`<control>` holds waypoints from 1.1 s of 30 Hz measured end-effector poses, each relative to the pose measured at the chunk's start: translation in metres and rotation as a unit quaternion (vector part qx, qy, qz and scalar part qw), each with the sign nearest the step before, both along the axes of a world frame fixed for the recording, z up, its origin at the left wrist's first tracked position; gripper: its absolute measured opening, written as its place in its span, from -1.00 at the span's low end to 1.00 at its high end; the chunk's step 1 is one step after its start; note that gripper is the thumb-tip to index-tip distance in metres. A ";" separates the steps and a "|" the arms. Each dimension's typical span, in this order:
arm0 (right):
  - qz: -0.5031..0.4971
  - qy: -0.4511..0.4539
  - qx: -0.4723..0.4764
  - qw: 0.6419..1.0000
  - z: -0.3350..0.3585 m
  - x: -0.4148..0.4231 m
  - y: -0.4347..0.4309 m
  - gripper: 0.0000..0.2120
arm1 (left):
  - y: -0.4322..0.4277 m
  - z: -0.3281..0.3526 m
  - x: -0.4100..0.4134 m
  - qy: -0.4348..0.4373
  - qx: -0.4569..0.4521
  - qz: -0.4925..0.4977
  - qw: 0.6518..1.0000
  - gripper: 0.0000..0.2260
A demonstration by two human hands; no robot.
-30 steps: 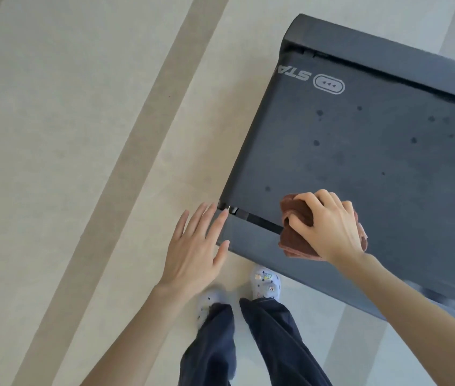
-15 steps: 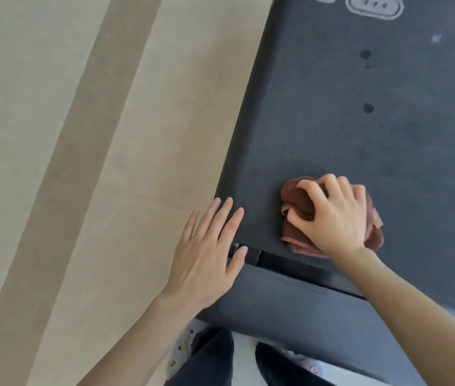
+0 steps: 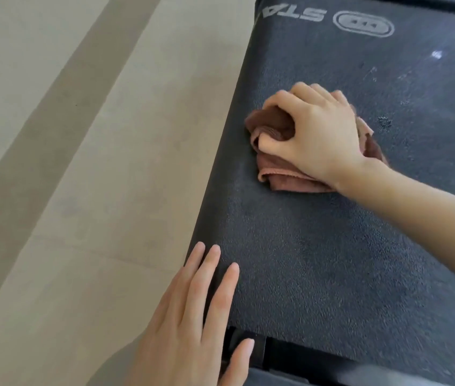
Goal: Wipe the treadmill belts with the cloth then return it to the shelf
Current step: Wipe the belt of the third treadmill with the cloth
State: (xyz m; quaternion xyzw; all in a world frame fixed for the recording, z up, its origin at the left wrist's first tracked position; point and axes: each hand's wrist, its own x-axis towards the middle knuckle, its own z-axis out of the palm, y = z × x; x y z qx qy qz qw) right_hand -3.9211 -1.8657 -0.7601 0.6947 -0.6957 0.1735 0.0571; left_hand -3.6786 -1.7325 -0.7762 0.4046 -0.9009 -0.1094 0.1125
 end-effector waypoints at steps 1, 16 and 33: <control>0.001 0.007 -0.001 1.000 -0.002 0.002 -0.011 -0.63 | -0.001 0.000 0.000 0.004 -0.007 0.003 1.000 -0.46; 0.183 0.013 0.051 0.982 0.007 0.056 0.123 -0.66 | 0.017 0.012 0.032 -0.027 0.098 0.128 0.987 -0.30; 0.134 0.012 0.024 0.991 0.004 0.082 0.123 -0.64 | 0.022 0.013 0.036 0.032 0.184 0.120 0.975 -0.34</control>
